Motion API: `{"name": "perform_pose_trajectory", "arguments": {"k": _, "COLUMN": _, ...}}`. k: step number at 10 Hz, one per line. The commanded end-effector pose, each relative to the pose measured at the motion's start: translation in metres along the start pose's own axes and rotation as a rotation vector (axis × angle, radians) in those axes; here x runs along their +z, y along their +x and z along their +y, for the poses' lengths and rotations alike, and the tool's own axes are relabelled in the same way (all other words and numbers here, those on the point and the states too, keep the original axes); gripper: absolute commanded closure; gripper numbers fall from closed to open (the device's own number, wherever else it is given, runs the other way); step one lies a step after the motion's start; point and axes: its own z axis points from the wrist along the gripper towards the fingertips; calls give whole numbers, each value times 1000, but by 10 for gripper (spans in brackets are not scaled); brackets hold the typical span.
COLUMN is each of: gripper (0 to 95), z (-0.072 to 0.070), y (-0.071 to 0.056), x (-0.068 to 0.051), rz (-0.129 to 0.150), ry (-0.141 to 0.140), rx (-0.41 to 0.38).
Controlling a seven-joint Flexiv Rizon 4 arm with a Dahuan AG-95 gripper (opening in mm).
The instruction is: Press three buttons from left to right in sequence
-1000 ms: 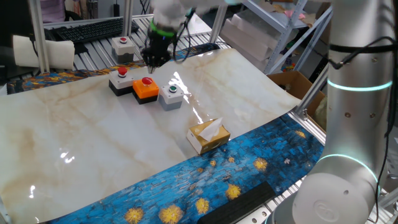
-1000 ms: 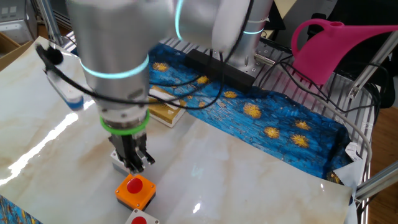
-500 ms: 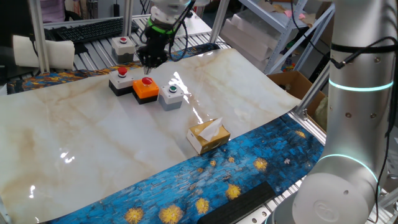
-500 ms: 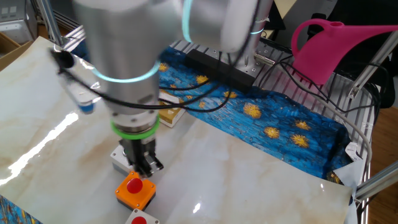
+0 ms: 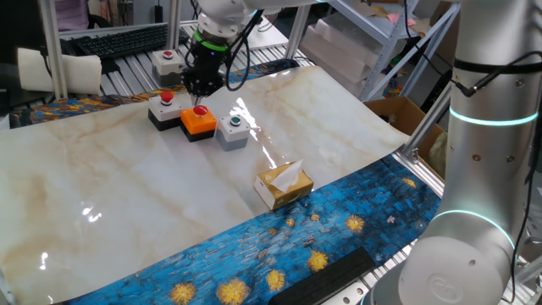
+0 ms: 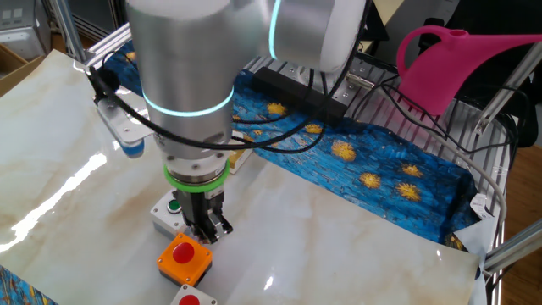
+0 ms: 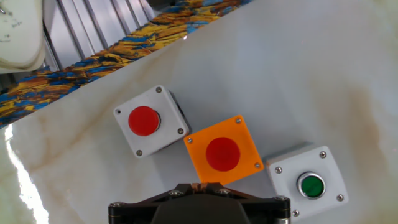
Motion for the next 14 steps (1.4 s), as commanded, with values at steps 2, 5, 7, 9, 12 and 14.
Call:
{"name": "perform_pose_trajectory", "arguments": {"k": 2, "gripper": 950, "z": -1, "y": 4, "x": -2, "rz": -5, "ry": 0, "rx": -4}}
{"name": "perform_pose_trajectory", "arguments": {"k": 5, "gripper": 950, "z": -1, "y": 4, "x": -2, "rz": -8, "ry": 4, "rx": -10}}
{"name": "perform_pose_trajectory", "arguments": {"k": 7, "gripper": 950, "z": -1, "y": 4, "x": -2, "rz": -15, "ry": 8, "rx": -36}}
{"name": "perform_pose_trajectory", "arguments": {"k": 9, "gripper": 950, "z": -1, "y": 4, "x": -2, "rz": -31, "ry": 47, "rx": -133}}
{"name": "perform_pose_trajectory", "arguments": {"k": 12, "gripper": 950, "z": -1, "y": 4, "x": -2, "rz": -35, "ry": 49, "rx": -194}}
{"name": "perform_pose_trajectory", "arguments": {"k": 14, "gripper": 950, "z": -1, "y": 4, "x": -2, "rz": -49, "ry": 48, "rx": -245}}
